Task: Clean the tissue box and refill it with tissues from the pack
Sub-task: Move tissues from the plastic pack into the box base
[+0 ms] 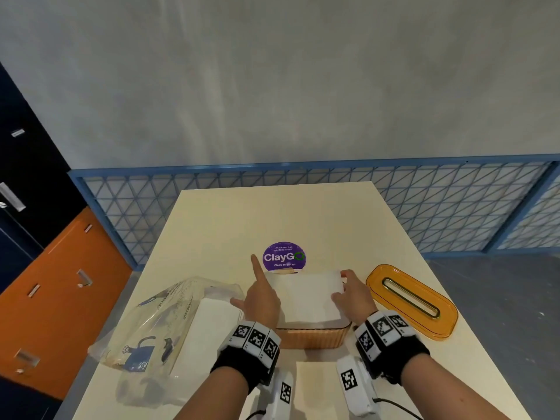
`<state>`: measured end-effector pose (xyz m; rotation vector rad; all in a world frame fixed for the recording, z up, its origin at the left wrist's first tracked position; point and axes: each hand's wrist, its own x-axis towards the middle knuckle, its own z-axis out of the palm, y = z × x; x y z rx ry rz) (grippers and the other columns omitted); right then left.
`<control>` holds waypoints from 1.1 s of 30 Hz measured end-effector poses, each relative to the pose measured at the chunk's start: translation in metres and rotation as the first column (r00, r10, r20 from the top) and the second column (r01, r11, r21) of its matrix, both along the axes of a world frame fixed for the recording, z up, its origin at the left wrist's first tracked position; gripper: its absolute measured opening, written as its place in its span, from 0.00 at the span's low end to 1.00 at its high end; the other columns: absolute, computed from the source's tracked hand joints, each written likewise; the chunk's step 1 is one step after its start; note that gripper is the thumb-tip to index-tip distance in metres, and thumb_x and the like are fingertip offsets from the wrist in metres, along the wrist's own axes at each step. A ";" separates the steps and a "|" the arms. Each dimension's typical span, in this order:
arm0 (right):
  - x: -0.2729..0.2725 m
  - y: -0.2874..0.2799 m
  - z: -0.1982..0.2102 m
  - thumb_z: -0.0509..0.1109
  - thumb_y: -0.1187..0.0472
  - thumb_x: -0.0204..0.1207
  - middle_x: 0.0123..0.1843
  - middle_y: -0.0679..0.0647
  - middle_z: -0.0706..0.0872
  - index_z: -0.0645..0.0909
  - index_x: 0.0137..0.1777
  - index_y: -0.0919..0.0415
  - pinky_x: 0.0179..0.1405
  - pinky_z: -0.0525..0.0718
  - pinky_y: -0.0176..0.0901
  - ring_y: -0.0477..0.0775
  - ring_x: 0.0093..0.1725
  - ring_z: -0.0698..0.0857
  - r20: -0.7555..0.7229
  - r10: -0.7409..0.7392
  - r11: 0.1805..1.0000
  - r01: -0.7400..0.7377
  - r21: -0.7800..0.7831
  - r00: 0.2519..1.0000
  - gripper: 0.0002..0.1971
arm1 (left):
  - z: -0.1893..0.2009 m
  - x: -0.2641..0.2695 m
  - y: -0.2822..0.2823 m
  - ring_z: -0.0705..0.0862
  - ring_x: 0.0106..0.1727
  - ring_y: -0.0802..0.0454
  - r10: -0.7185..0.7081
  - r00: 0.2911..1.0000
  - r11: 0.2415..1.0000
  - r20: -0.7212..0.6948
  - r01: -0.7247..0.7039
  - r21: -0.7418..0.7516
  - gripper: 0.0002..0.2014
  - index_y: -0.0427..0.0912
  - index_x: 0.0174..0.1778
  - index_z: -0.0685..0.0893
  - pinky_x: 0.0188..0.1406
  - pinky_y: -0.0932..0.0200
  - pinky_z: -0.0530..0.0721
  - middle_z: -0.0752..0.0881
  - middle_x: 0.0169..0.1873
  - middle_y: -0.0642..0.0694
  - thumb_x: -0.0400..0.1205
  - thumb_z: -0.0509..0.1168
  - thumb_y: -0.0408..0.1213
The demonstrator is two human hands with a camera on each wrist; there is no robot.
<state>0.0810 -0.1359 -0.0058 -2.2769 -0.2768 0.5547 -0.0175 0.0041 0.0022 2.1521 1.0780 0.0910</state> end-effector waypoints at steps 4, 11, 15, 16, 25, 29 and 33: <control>-0.008 0.001 -0.002 0.61 0.72 0.77 0.64 0.66 0.81 0.60 0.77 0.61 0.58 0.81 0.46 0.64 0.62 0.82 0.075 0.043 0.993 -0.034 -0.112 0.996 0.28 | -0.010 0.003 0.000 0.82 0.55 0.47 -0.067 0.992 0.987 -0.110 0.082 0.137 0.43 0.53 0.81 0.35 0.76 0.30 0.51 0.84 0.42 0.45 0.81 0.57 0.27; -0.022 0.000 0.009 0.60 0.72 0.79 0.73 0.61 0.68 0.50 0.82 0.57 0.57 0.79 0.45 0.60 0.67 0.76 0.280 0.330 0.892 -0.201 -0.405 0.901 0.34 | -0.013 0.000 -0.007 0.72 0.69 0.42 -0.181 0.956 0.807 -0.229 0.277 0.521 0.29 0.49 0.78 0.62 0.73 0.33 0.60 0.74 0.67 0.42 0.81 0.55 0.24; -0.023 -0.003 0.016 0.66 0.64 0.78 0.78 0.56 0.65 0.63 0.79 0.49 0.67 0.74 0.51 0.59 0.75 0.67 0.439 0.578 0.783 -0.317 -0.535 0.688 0.30 | -0.014 -0.006 0.001 0.59 0.81 0.41 -0.611 0.726 0.585 -0.315 0.683 0.437 0.28 0.49 0.79 0.66 0.79 0.46 0.60 0.59 0.81 0.42 0.82 0.61 0.29; -0.022 -0.003 0.016 0.66 0.62 0.79 0.80 0.54 0.64 0.63 0.79 0.46 0.75 0.66 0.53 0.57 0.79 0.63 0.378 0.663 0.714 -0.392 -0.581 0.646 0.30 | -0.013 -0.007 0.004 0.54 0.83 0.41 -0.662 0.645 0.543 -0.382 0.764 0.348 0.29 0.50 0.80 0.63 0.81 0.47 0.58 0.55 0.83 0.44 0.83 0.60 0.30; -0.006 -0.003 0.012 0.62 0.54 0.82 0.86 0.51 0.47 0.49 0.81 0.37 0.79 0.41 0.71 0.55 0.85 0.49 -0.079 0.770 0.394 -0.570 -0.721 0.633 0.34 | -0.011 -0.001 0.022 0.46 0.84 0.41 -0.705 0.383 0.443 -0.597 0.895 0.051 0.37 0.60 0.82 0.49 0.79 0.44 0.65 0.43 0.84 0.48 0.84 0.50 0.20; -0.008 0.001 0.016 0.62 0.54 0.82 0.86 0.52 0.48 0.48 0.81 0.37 0.78 0.42 0.73 0.58 0.85 0.51 -0.143 0.763 0.355 -0.594 -0.722 0.630 0.34 | -0.013 0.002 0.021 0.50 0.83 0.36 -0.676 0.348 0.410 -0.650 0.910 0.062 0.39 0.63 0.81 0.49 0.75 0.42 0.71 0.44 0.84 0.45 0.83 0.49 0.19; -0.011 0.004 0.020 0.62 0.55 0.82 0.86 0.53 0.48 0.48 0.82 0.38 0.79 0.42 0.72 0.59 0.84 0.52 -0.154 0.760 0.348 -0.594 -0.725 0.632 0.34 | -0.020 0.005 0.022 0.53 0.82 0.34 -0.668 0.334 0.382 -0.665 0.921 0.079 0.38 0.65 0.80 0.50 0.72 0.41 0.74 0.47 0.83 0.44 0.83 0.50 0.21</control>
